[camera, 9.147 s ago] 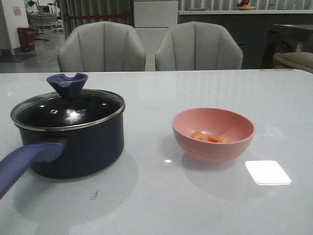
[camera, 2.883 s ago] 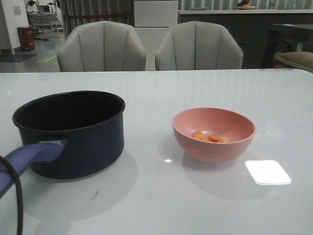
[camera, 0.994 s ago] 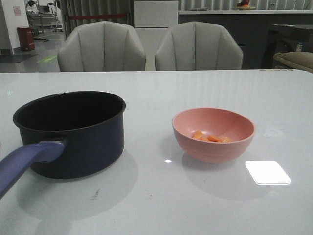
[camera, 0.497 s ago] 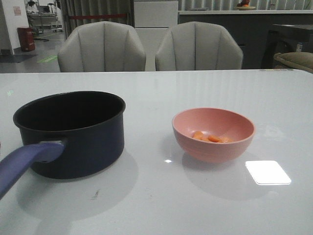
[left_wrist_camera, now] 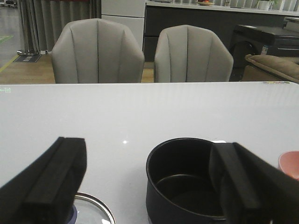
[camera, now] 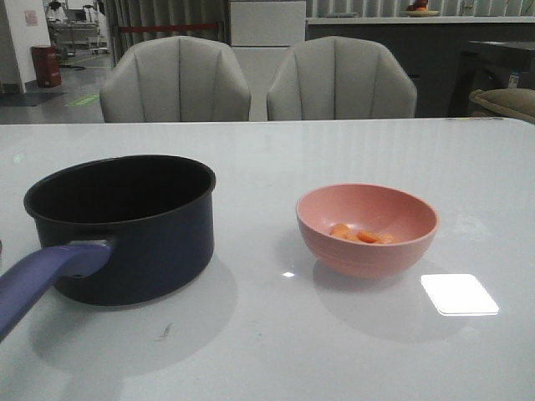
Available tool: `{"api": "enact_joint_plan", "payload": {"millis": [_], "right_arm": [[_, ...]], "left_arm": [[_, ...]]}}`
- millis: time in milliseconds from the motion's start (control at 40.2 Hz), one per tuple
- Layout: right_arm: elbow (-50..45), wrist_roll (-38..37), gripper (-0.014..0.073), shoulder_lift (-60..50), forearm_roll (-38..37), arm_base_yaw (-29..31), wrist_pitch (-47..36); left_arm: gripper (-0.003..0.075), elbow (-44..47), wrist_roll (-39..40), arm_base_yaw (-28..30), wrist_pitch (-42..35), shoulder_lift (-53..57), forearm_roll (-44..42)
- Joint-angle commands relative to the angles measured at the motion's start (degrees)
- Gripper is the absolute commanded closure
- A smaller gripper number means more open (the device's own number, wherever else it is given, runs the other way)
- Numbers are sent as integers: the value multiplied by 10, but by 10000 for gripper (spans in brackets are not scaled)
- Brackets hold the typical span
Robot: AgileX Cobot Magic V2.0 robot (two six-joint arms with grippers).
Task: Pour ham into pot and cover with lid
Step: 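Set the glass lid down on the table beside the pot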
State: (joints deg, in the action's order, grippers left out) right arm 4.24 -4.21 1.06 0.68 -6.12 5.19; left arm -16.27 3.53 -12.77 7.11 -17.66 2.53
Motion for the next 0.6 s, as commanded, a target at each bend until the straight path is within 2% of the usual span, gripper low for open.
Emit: {"api": "enact_joint_plan", "payload": {"millis": [0, 99, 398, 472, 572], "right_arm": [[73, -2, 434, 59, 6, -1, 31], [100, -2, 434, 113, 6, -1, 59], [112, -2, 432, 213, 18, -1, 43], [135, -2, 398, 249, 21, -1, 54], [178, -2, 292, 310, 21, -1, 73]], "left_arm": [[135, -16, 1, -4, -50, -4, 7], [135, -16, 1, -4, -49, -4, 7], [135, -16, 1, -4, -49, -4, 7], [135, -16, 1, -4, -49, -4, 7], [135, -16, 1, -4, -49, -4, 7]]}}
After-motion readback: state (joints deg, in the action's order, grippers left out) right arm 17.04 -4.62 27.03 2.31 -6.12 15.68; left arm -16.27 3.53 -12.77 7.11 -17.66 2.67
